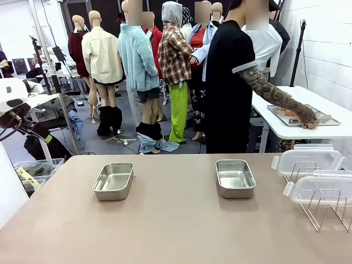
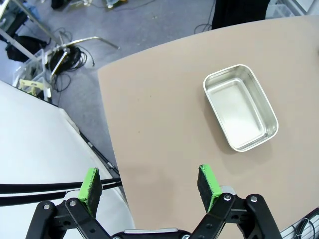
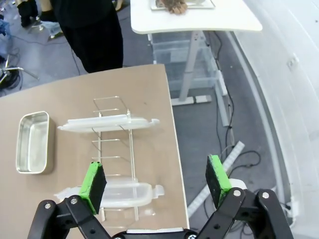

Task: Place the bread in airtight containers.
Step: Lift both Airtight Container.

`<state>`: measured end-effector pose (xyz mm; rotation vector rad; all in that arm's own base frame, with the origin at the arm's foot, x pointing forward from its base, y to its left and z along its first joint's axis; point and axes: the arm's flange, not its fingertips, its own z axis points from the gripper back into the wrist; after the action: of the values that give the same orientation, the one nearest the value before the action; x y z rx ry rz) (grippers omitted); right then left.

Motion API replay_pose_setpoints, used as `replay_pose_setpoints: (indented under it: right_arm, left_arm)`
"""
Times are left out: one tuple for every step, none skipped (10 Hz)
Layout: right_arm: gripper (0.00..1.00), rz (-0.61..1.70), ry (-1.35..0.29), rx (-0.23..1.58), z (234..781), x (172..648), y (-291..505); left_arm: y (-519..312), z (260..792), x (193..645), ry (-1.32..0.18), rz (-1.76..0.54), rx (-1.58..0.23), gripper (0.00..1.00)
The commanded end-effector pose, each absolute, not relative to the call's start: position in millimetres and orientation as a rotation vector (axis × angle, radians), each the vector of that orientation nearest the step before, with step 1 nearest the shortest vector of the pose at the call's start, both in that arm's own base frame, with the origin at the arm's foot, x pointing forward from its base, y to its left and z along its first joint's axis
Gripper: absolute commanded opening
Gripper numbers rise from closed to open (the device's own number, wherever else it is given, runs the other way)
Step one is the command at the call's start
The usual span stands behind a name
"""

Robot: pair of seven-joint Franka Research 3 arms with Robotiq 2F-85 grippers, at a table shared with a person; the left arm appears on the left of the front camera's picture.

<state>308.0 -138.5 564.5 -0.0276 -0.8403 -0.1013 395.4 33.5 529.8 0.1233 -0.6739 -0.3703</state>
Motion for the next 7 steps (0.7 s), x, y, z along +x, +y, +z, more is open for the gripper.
replay_pose_setpoints:
  right_arm:
    - [1.0, -0.108, -0.842, -0.027, 566.9, 308.9, -132.1]
    - [1.0, -0.108, -0.842, -0.027, 566.9, 308.9, -132.1]
    - [1.0, -0.108, -0.842, -0.027, 566.9, 308.9, -132.1]
    - [1.0, -0.108, -0.842, -0.027, 566.9, 308.9, -132.1]
    - [1.0, -0.108, -0.842, -0.027, 566.9, 308.9, -132.1]
    - [1.0, -0.108, -0.842, -0.027, 566.9, 308.9, -132.1]
    - [1.0, -0.108, -0.842, -0.027, 566.9, 308.9, -132.1]
  left_arm:
    - [33.6, 532.0, 393.6, -0.682, -0.375, 0.131, 1.0]
    - [33.6, 532.0, 393.6, -0.682, -0.375, 0.131, 1.0]
    - [33.6, 532.0, 393.6, -0.682, -0.375, 0.131, 1.0]
    - [33.6, 532.0, 393.6, -0.682, -0.375, 0.131, 1.0]
    - [33.6, 532.0, 393.6, -0.682, -0.375, 0.131, 1.0]
    - [33.6, 532.0, 393.6, -0.682, -0.375, 0.131, 1.0]
    - [33.6, 532.0, 393.6, -0.682, -0.375, 0.131, 1.0]
